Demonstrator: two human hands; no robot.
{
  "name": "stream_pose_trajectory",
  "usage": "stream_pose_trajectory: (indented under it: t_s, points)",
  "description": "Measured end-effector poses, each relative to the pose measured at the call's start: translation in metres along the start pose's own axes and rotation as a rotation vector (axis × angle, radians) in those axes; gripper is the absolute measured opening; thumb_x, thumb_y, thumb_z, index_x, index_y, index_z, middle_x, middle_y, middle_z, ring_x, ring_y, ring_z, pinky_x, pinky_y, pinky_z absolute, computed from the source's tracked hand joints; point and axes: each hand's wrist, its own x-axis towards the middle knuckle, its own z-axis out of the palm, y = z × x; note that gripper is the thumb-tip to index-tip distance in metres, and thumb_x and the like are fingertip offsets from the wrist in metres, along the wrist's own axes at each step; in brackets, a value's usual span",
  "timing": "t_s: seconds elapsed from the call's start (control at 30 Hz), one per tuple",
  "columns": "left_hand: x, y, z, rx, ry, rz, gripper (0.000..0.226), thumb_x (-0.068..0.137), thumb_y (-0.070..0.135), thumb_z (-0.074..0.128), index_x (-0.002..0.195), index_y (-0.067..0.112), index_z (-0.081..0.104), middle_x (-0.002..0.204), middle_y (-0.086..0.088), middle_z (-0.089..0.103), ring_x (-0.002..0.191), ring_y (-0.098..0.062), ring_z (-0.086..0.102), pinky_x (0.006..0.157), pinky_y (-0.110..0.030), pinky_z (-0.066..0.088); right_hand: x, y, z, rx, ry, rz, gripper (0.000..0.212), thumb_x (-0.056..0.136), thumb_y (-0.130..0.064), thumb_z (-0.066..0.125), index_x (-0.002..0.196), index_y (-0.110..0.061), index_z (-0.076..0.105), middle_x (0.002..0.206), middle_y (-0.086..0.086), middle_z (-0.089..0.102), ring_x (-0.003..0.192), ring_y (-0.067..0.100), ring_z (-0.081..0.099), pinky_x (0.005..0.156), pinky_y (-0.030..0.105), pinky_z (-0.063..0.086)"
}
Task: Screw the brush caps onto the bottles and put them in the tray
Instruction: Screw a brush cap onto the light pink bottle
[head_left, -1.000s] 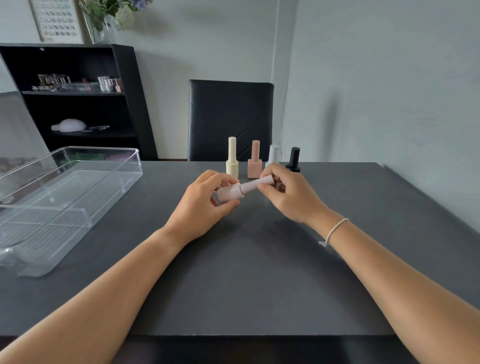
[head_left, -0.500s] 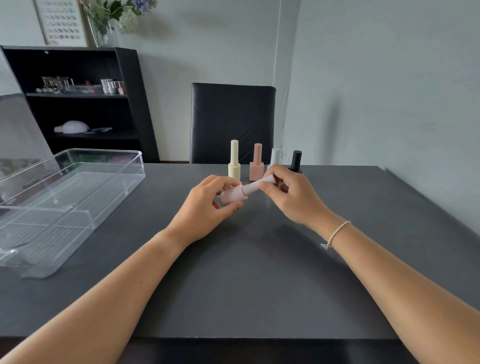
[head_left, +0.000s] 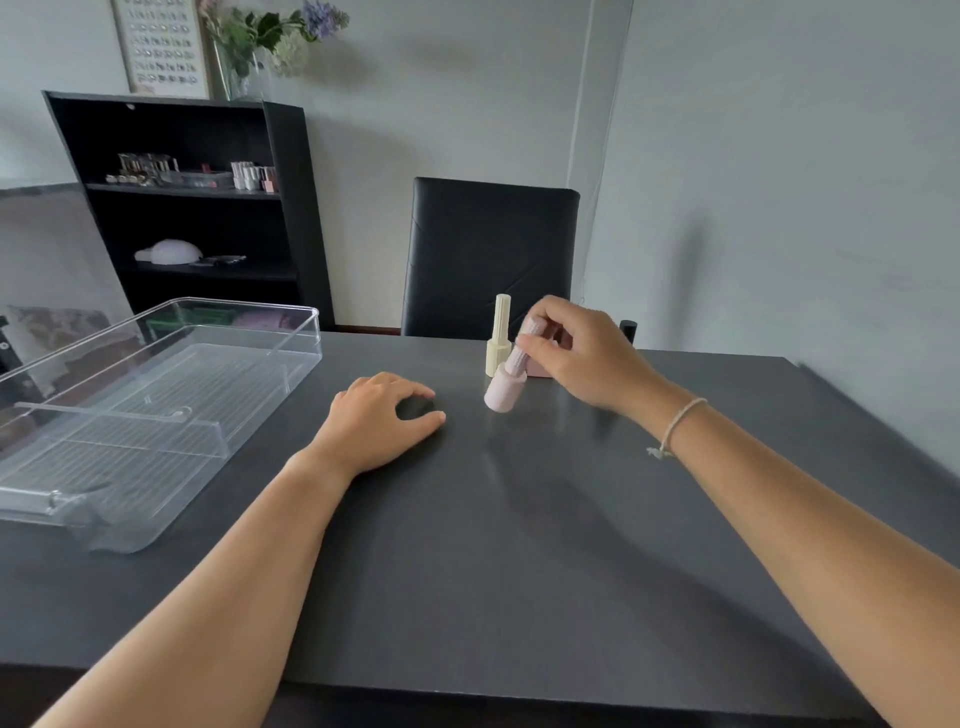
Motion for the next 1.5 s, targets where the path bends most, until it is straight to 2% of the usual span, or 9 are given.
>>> stream_pose_trajectory:
  t_s: [0.17, 0.27, 0.4, 0.7, 0.87, 1.03, 1.17, 1.33, 1.5]
  points:
    - [0.001, -0.001, 0.001, 0.035, 0.010, 0.003, 0.036, 0.081, 0.054, 0.055, 0.112, 0.035, 0.060, 0.127, 0.005, 0.054, 0.121, -0.020, 0.043, 0.102, -0.039, 0.029, 0.039, -0.013, 0.009, -0.049, -0.077, 0.009, 0.011, 0.087, -0.021, 0.055, 0.090, -0.012, 0.061, 0.091, -0.004, 0.062, 0.084, 0.015, 0.057, 0.077, 0.031, 0.046]
    - [0.002, -0.001, 0.001, 0.034, 0.012, 0.010, 0.037, 0.081, 0.054, 0.055, 0.112, 0.035, 0.060, 0.126, 0.005, 0.054, 0.121, -0.020, 0.043, 0.102, -0.038, 0.029, 0.057, -0.018, 0.017, -0.067, -0.103, 0.024, 0.013, 0.086, -0.019, 0.055, 0.095, -0.012, 0.063, 0.094, -0.003, 0.063, 0.081, 0.015, 0.056, 0.071, 0.027, 0.046]
    - [0.004, -0.002, 0.002, 0.033, 0.018, 0.006, 0.036, 0.081, 0.054, 0.055, 0.111, 0.035, 0.061, 0.126, 0.005, 0.054, 0.121, -0.020, 0.043, 0.101, -0.037, 0.028, 0.071, -0.018, 0.028, -0.158, -0.103, 0.051, 0.013, 0.086, -0.018, 0.054, 0.097, -0.013, 0.061, 0.101, 0.004, 0.065, 0.085, 0.022, 0.059, 0.075, 0.035, 0.050]
    - [0.004, -0.002, 0.004, 0.025, 0.013, -0.003, 0.035, 0.081, 0.055, 0.055, 0.111, 0.037, 0.060, 0.125, 0.006, 0.052, 0.120, -0.020, 0.041, 0.101, -0.036, 0.027, 0.083, -0.018, 0.047, -0.338, -0.082, 0.066, 0.017, 0.088, -0.017, 0.050, 0.099, -0.016, 0.063, 0.093, 0.000, 0.065, 0.082, 0.023, 0.060, 0.076, 0.040, 0.053]
    - [0.005, -0.002, 0.003, 0.014, 0.010, -0.007, 0.034, 0.081, 0.055, 0.054, 0.110, 0.037, 0.060, 0.124, 0.006, 0.052, 0.119, -0.019, 0.041, 0.100, -0.035, 0.027, 0.087, -0.016, 0.051, -0.359, -0.062, 0.050, 0.019, 0.090, -0.018, 0.050, 0.102, -0.015, 0.065, 0.098, 0.004, 0.068, 0.081, 0.021, 0.059, 0.069, 0.030, 0.047]
    - [0.007, -0.002, 0.003, 0.009, 0.016, -0.022, 0.032, 0.081, 0.053, 0.056, 0.109, 0.037, 0.061, 0.123, 0.006, 0.054, 0.117, -0.019, 0.044, 0.099, -0.036, 0.028, 0.085, -0.016, 0.044, -0.340, -0.054, 0.054, 0.026, 0.091, -0.024, 0.051, 0.113, -0.018, 0.062, 0.104, 0.002, 0.068, 0.091, 0.022, 0.061, 0.079, 0.034, 0.050]
    - [0.013, 0.004, 0.000, -0.153, 0.108, -0.023, 0.034, 0.082, 0.042, 0.061, 0.114, 0.031, 0.059, 0.124, 0.003, 0.056, 0.106, -0.014, 0.050, 0.093, -0.032, 0.040, 0.083, -0.013, 0.028, -0.285, -0.007, 0.049, 0.029, 0.088, -0.025, 0.055, 0.116, -0.020, 0.060, 0.101, -0.002, 0.067, 0.090, 0.018, 0.060, 0.077, 0.031, 0.048]
    - [0.037, 0.025, -0.012, -0.307, 0.310, 0.040, 0.043, 0.084, 0.031, 0.061, 0.126, 0.026, 0.051, 0.121, 0.000, 0.054, 0.097, -0.008, 0.046, 0.082, -0.024, 0.037, 0.077, 0.000, 0.011, -0.331, 0.038, 0.034, 0.031, 0.088, -0.024, 0.055, 0.119, -0.022, 0.059, 0.114, -0.001, 0.062, 0.100, 0.018, 0.057, 0.080, 0.031, 0.044]
    - [0.061, 0.048, -0.019, -0.339, 0.310, 0.093, 0.043, 0.086, 0.028, 0.060, 0.127, 0.026, 0.050, 0.119, -0.003, 0.054, 0.090, -0.014, 0.051, 0.077, -0.023, 0.038, 0.073, 0.011, 0.012, -0.337, -0.006, 0.078, 0.026, 0.089, -0.026, 0.053, 0.115, -0.023, 0.060, 0.110, -0.002, 0.064, 0.093, 0.017, 0.058, 0.078, 0.031, 0.046]
